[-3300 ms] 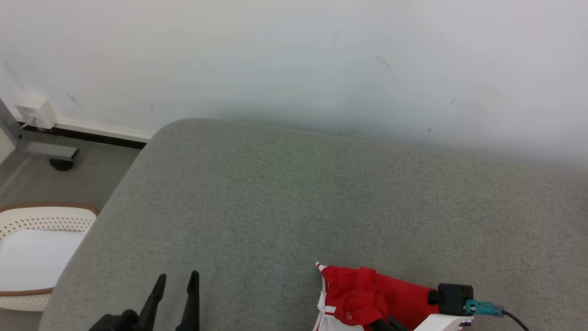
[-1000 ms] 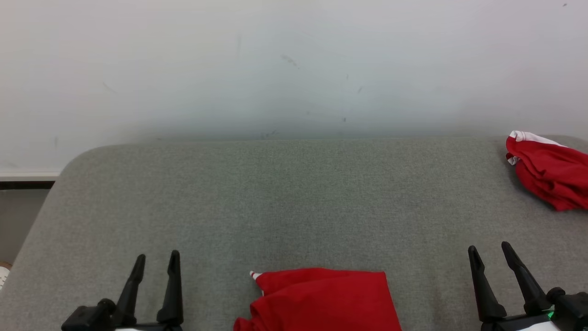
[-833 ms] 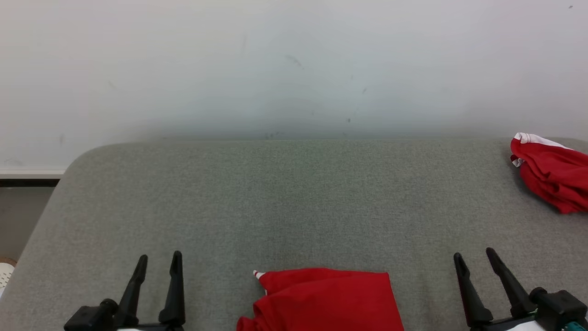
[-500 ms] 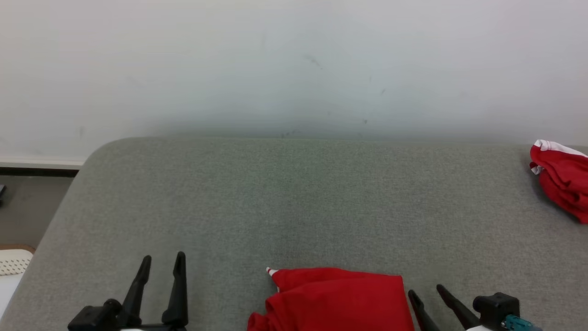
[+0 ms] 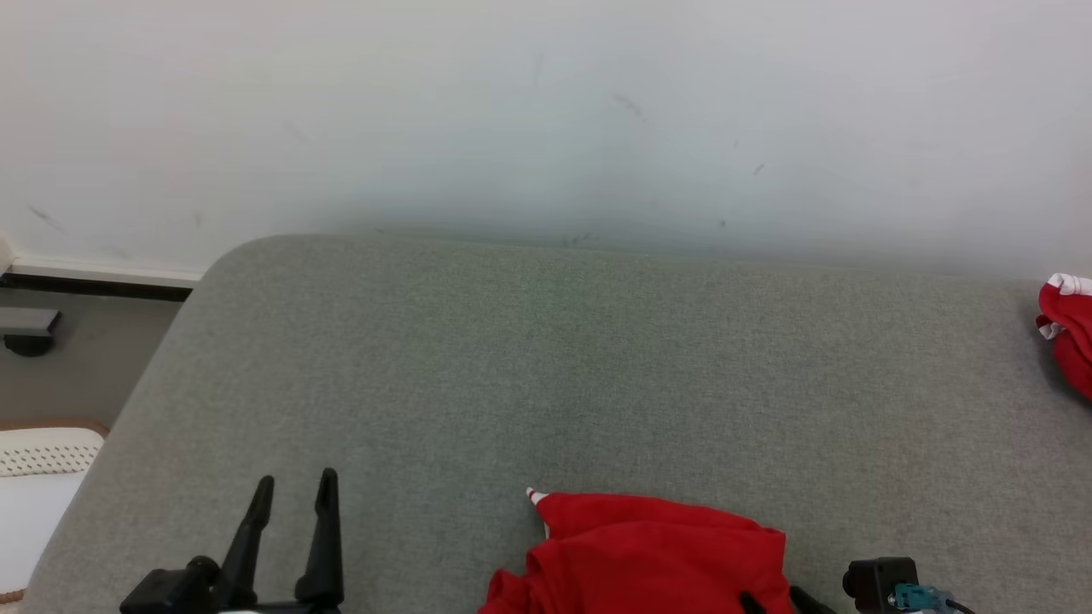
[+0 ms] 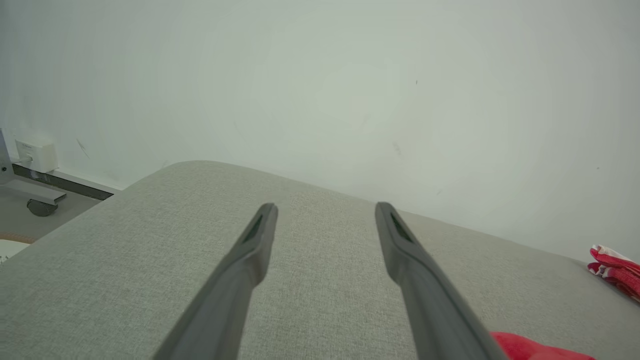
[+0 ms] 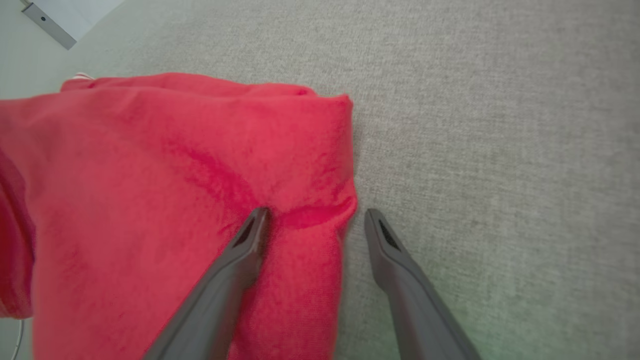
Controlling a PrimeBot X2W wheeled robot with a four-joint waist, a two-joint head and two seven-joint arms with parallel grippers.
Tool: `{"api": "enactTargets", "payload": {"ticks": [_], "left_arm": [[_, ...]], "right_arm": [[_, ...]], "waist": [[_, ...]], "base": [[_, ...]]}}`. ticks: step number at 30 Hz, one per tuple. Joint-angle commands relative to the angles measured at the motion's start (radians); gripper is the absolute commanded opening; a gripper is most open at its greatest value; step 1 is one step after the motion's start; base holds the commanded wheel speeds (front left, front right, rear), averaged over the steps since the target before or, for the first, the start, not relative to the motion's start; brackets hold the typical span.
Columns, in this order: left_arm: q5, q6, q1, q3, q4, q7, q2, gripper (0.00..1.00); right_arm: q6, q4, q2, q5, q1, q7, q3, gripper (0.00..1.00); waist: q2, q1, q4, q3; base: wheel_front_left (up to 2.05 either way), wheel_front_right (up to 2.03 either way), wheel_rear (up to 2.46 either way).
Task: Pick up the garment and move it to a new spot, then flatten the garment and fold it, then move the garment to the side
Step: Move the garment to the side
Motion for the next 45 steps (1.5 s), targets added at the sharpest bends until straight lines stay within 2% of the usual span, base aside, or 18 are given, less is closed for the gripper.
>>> {"api": "enactTargets", "payload": {"ticks": [1, 4, 5, 6, 8, 19, 28, 35, 45], "left_arm": [[0.006, 0.001, 0.004, 0.002, 0.001, 0.000, 0.003, 1.00], [0.007, 0.001, 0.003, 0.002, 0.004, 0.000, 0.003, 1.00], [0.007, 0.001, 0.002, 0.001, 0.004, 0.000, 0.003, 1.00], [0.007, 0.001, 0.000, 0.001, 0.004, 0.000, 0.004, 1.00], [0.007, 0.001, -0.003, 0.002, 0.003, 0.000, 0.004, 1.00], [0.006, 0.001, -0.001, -0.003, -0.006, 0.000, 0.005, 1.00], [-0.009, 0.001, -0.014, -0.059, -0.033, 0.000, 0.004, 1.00], [-0.020, 0.001, -0.031, -0.103, -0.044, 0.000, 0.003, 1.00], [-0.021, 0.001, -0.051, -0.145, -0.045, 0.000, 0.003, 1.00]], "right_arm": [[0.000, 0.022, 0.004, 0.010, 0.004, 0.017, 0.006, 1.00], [0.000, 0.049, 0.008, 0.022, 0.006, 0.040, 0.014, 1.00], [0.000, 0.052, 0.008, 0.025, 0.006, 0.041, 0.020, 0.78], [0.000, 0.052, 0.007, 0.031, 0.005, 0.038, 0.022, 0.44], [0.000, 0.046, 0.005, 0.038, 0.000, 0.024, 0.027, 0.00], [-0.001, -0.013, -0.050, 0.059, -0.091, -0.054, 0.046, 0.00], [-0.001, -0.067, -0.122, 0.055, -0.204, -0.020, 0.086, 0.00], [-0.001, -0.093, -0.168, 0.054, -0.272, 0.010, 0.106, 0.00], [-0.001, -0.108, -0.181, 0.058, -0.297, 0.000, 0.081, 0.00]], "waist": [[0.0000, 0.0000, 0.003, 0.002], [0.0000, 0.0000, 0.009, 0.006], [0.0000, 0.0000, 0.011, 0.007], [0.0000, 0.0000, 0.011, 0.009], [0.0000, 0.0000, 0.012, 0.011], [0.0000, 0.0000, -0.021, 0.004], [0.0000, 0.0000, -0.084, 0.003], [0.0000, 0.0000, -0.163, 0.011], [0.0000, 0.0000, -0.310, 0.035]], "base": [[0.00, 0.00, 0.00], [0.00, 0.00, 0.00], [0.00, 0.00, 0.00], [0.00, 0.00, 0.00], [0.00, 0.00, 0.00], [0.00, 0.00, 0.00], [0.00, 0.00, 0.00], [0.00, 0.00, 0.00], [0.00, 0.00, 0.00]]}}
